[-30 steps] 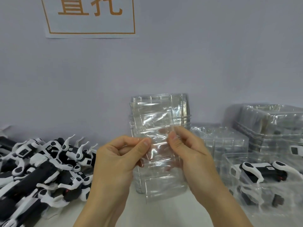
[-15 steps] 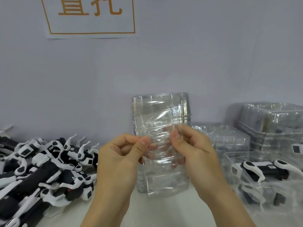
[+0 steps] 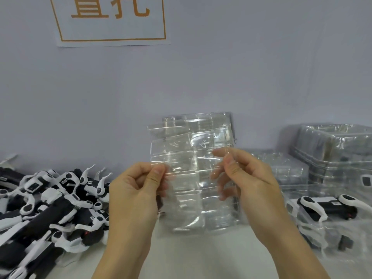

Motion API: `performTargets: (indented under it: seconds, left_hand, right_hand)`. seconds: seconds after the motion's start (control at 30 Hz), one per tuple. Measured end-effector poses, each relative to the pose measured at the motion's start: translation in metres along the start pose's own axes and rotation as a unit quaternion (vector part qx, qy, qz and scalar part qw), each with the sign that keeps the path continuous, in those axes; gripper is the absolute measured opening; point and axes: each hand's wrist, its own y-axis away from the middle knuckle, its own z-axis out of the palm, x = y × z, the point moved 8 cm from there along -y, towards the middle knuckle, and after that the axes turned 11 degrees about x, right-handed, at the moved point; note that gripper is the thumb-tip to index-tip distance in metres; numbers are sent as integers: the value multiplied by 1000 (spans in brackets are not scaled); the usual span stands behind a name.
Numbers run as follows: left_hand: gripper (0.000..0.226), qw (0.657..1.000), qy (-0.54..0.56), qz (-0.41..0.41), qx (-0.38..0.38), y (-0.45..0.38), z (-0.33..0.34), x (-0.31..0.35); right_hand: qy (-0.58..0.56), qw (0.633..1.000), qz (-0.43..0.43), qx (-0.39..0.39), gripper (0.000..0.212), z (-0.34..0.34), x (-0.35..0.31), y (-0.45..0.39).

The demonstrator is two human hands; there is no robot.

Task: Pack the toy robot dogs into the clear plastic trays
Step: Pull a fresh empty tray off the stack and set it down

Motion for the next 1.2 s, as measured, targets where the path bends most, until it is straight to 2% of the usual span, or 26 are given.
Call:
performTargets:
  seconds: [0.07,0.2,0.33,0.47,0.57,0.7,0.77,0.83,0.9,0.93,1.07,1.2]
  left_hand:
    - [32,1000,26,-12,13,-5,-6,0]
    - [36,991,112,-54,43,-20,-27,-3]
    - [18,980,160,-95,69,-31,-46,-7]
    - [16,972,191,-116,77,-29,-40,-4]
    - [22,961,256,-106,22,-34,-8,19]
    - [24,911,388,-120,-69,-66,63,60]
    - [26,896,408,-155,-83,-80,105,64]
    - [23,916,337,-207,-65,-85,137,46]
    - [15,945,211,-243,-58,-80,154,22]
    - [20,952,163,-251,-58,-77,156,12]
    - [16,976,34,-212,-15,-91,139,-2]
    - [25,975,-93,-198,-47,-95,126,-7]
  right_hand:
    - [-9,1000,2,19,24,-11,0,-4]
    - [-39,996,22,77,26,-47,-2,-14]
    - [-81,987,24,134,33,-81,-10,-21]
    - [-104,979,19,175,33,-99,-11,-22]
    - [-112,975,18,192,30,-106,-10,-22]
    - [-119,971,28,206,31,-112,-6,-23]
    - [-123,969,31,210,30,-113,-5,-23]
    - [-127,969,32,208,29,-111,-4,-23]
    - [-129,971,34,199,29,-109,-4,-23]
    - [-129,972,36,195,29,-109,-4,-23]
    - [-115,975,42,185,28,-108,-2,-23]
    - [-101,978,49,174,29,-105,1,-25]
